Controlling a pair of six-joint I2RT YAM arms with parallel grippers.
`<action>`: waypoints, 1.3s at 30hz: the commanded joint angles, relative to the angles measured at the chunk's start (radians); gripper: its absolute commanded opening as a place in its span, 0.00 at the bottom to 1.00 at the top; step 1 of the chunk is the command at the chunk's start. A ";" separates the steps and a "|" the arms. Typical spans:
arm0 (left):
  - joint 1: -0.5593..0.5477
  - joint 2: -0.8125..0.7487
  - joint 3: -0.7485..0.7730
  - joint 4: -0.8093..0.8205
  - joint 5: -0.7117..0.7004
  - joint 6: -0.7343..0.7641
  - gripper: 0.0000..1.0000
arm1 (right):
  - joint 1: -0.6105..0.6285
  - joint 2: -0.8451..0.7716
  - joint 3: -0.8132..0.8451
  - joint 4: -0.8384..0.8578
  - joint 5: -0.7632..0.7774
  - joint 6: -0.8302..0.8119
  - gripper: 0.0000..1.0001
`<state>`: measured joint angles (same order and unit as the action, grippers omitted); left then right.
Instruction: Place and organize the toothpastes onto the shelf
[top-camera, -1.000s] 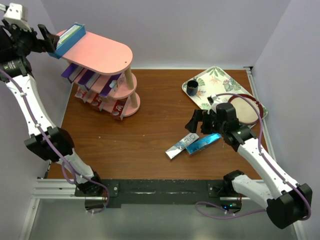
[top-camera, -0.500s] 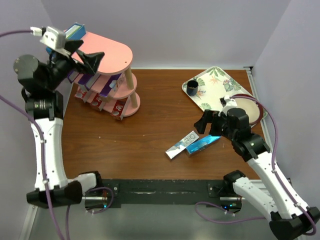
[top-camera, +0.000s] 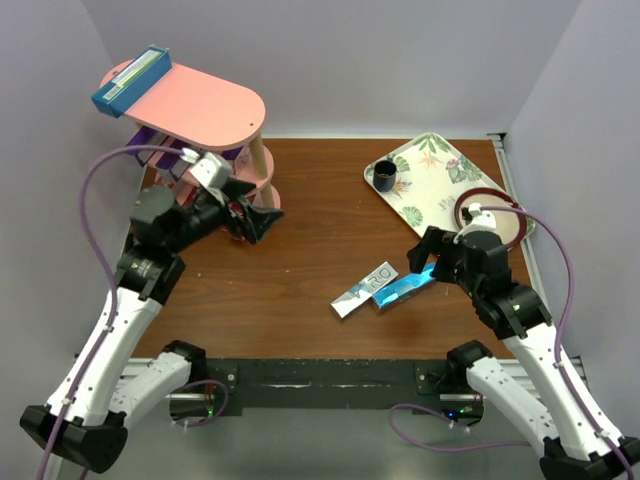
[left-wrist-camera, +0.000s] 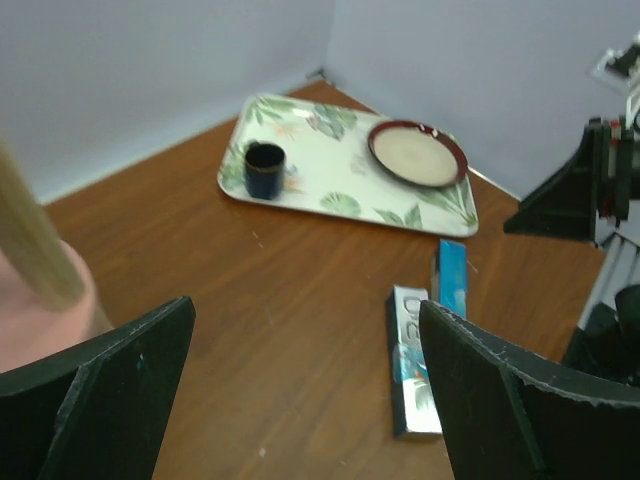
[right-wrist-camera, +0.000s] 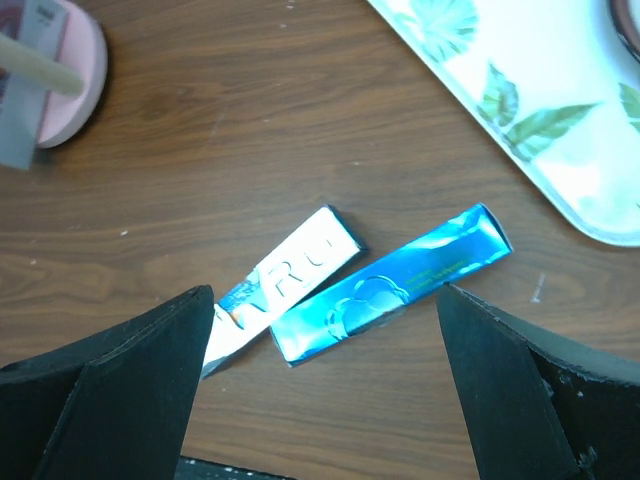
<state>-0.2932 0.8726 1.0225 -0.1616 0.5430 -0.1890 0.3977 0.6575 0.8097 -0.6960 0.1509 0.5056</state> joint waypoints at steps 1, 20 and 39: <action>-0.200 -0.003 -0.137 0.017 -0.151 0.022 1.00 | -0.003 -0.012 -0.032 -0.033 0.111 0.051 0.98; -0.705 0.197 -0.550 0.475 -0.617 -0.004 1.00 | -0.003 0.074 -0.096 0.046 0.047 0.064 0.99; -0.886 0.609 -0.533 0.803 -0.673 0.063 1.00 | -0.003 0.034 -0.139 0.053 0.027 0.028 0.98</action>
<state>-1.1625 1.4456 0.4564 0.4923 -0.0399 -0.1368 0.3981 0.6994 0.6781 -0.6720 0.1871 0.5556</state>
